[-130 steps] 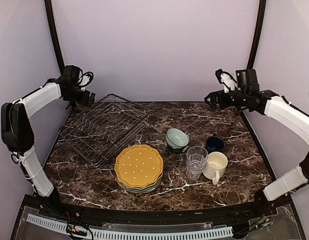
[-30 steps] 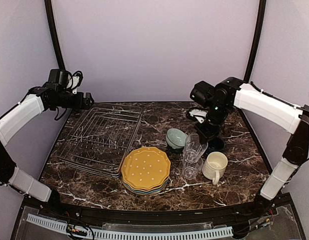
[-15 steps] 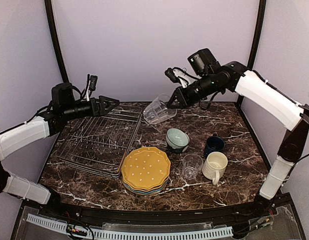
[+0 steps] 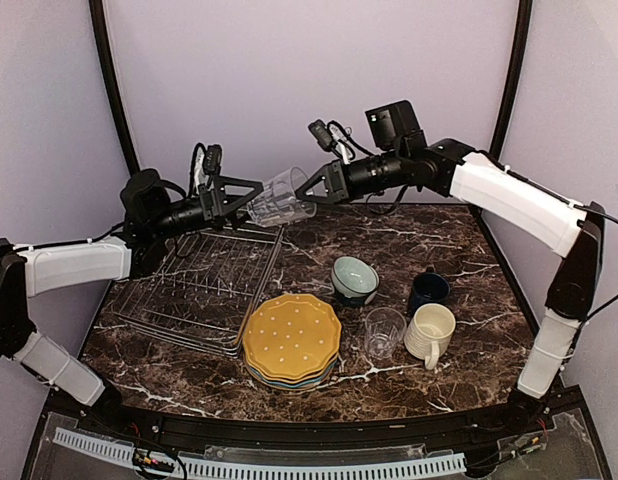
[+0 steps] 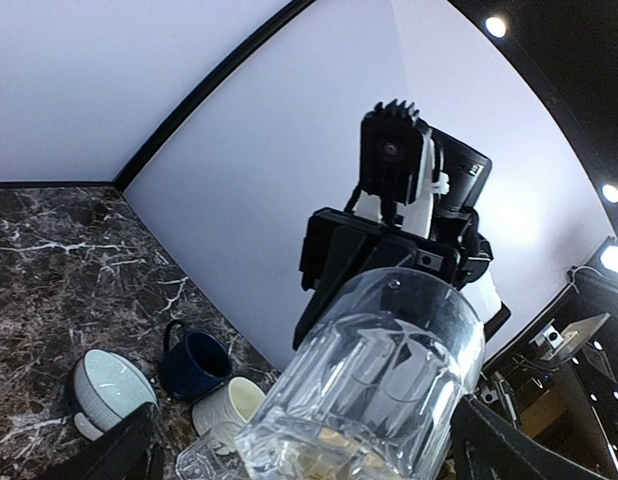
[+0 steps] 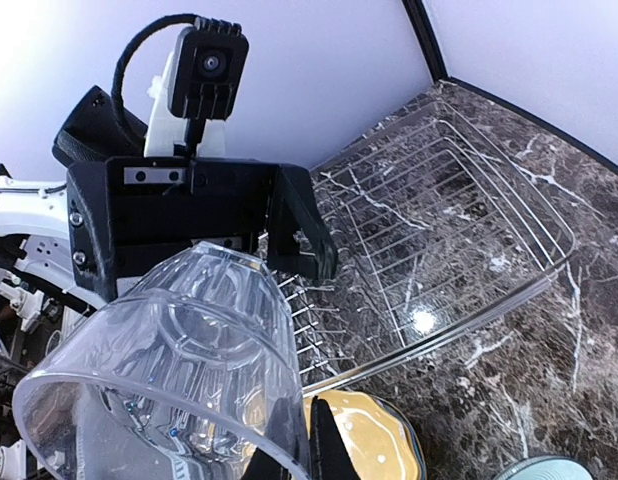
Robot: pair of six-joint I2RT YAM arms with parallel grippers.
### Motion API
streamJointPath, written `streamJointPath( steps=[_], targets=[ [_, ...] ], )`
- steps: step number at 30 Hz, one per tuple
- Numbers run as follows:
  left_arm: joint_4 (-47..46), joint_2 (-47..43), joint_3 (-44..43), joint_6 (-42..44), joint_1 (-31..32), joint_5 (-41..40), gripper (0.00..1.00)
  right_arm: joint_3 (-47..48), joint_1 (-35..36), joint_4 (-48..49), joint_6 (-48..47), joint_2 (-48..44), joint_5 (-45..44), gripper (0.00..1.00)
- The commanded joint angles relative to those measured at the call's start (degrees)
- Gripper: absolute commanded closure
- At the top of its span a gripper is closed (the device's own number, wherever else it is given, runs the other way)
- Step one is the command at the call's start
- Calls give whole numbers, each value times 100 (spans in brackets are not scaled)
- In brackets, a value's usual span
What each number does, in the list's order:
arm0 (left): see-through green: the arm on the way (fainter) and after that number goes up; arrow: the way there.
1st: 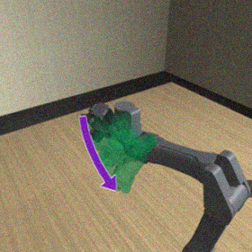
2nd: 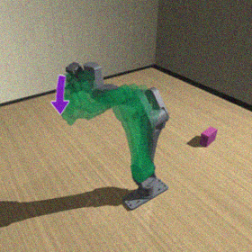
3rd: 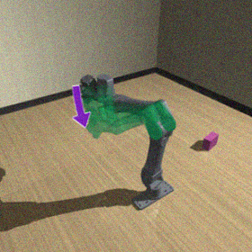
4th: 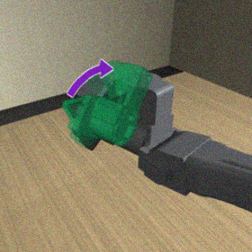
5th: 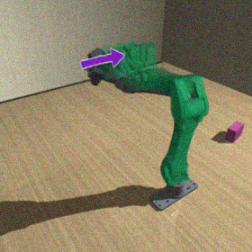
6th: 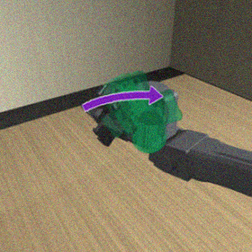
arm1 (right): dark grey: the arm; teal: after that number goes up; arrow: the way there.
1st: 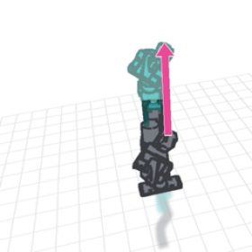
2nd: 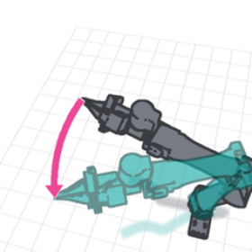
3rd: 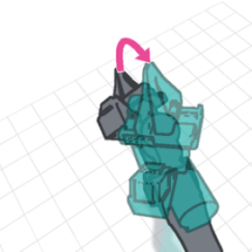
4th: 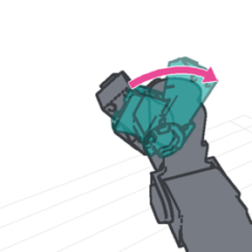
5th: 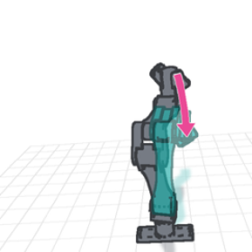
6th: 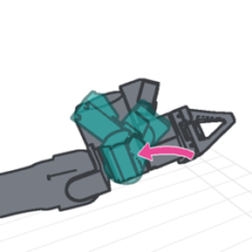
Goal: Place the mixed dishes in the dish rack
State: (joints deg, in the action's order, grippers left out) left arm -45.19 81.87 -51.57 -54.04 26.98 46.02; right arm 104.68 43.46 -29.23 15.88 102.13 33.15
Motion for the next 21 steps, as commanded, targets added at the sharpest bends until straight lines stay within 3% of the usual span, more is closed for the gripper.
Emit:
streamJointPath(
  steps=[1, 9, 17, 21],
  targets=[
    [-963, 177, -58, -672, 270, 369, 1, -257, -46, 1216, 437, -45, 734, 100],
    [-2561, 534, 107, -1748, 395, 398, 5, -920, -367, 2414, 1201, -171, 1394, 100],
    [-3117, 779, 112, -2165, 395, 288, 9, -1170, -400, 2730, 1300, -215, 1642, 100],
    [-3311, 914, 82, -2328, 391, 243, 16, -1260, -402, 2774, 1271, -265, 1654, 100]
  ],
)
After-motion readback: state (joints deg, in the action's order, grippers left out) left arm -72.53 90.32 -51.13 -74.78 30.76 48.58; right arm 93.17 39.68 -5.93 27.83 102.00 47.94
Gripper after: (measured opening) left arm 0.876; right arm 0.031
